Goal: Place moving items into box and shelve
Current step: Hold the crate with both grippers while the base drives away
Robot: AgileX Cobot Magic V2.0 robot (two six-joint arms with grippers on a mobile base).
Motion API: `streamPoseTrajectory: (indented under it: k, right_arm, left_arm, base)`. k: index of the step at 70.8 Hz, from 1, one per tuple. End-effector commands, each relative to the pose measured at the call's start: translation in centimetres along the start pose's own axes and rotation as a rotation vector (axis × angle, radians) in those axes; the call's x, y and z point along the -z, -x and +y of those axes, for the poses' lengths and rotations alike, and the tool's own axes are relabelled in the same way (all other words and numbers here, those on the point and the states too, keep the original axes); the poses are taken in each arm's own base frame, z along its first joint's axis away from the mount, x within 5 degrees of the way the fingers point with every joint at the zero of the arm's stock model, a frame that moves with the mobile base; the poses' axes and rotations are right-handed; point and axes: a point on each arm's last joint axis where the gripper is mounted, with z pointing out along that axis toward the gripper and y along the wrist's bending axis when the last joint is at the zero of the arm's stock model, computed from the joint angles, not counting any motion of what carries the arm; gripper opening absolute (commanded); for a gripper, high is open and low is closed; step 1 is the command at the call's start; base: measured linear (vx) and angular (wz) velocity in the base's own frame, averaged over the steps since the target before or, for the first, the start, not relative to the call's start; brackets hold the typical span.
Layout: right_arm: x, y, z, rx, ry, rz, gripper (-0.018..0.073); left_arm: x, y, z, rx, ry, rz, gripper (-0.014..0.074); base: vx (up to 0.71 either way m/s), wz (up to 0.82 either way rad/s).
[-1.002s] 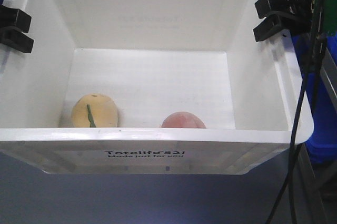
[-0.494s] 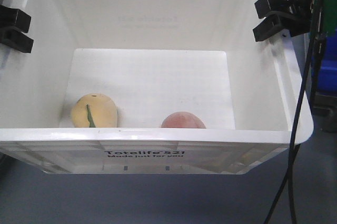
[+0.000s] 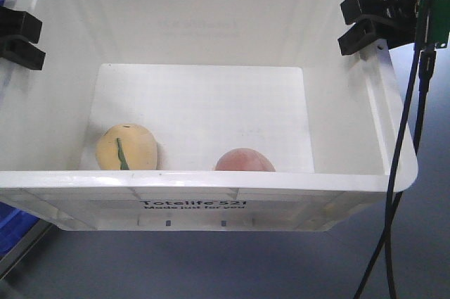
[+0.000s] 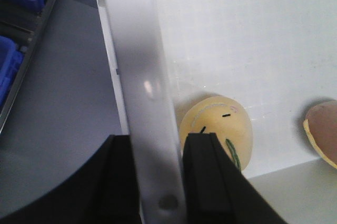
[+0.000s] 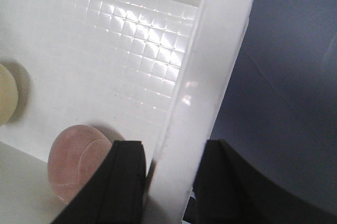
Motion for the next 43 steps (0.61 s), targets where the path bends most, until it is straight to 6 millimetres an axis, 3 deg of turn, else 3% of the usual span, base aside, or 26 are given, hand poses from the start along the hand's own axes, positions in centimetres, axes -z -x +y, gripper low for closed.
streamPoseTrajectory:
  k: [1,43]
  right_arm:
    - [2.72,0.65,1.17,0.027,0.055,-0.163,-0.0011]
    - [2.73,0.68,1.17,0.027,0.055,-0.166,-0.0011]
  left_arm:
    - [2.56,0.81,-0.96,-0.008,-0.064,-0.171,-0.0017]
    - [2.56,0.81,-0.96,-0.008,-0.064,-0.171,-0.0017]
  base:
    - [0.17,0.67]
    - [0.09,0.64]
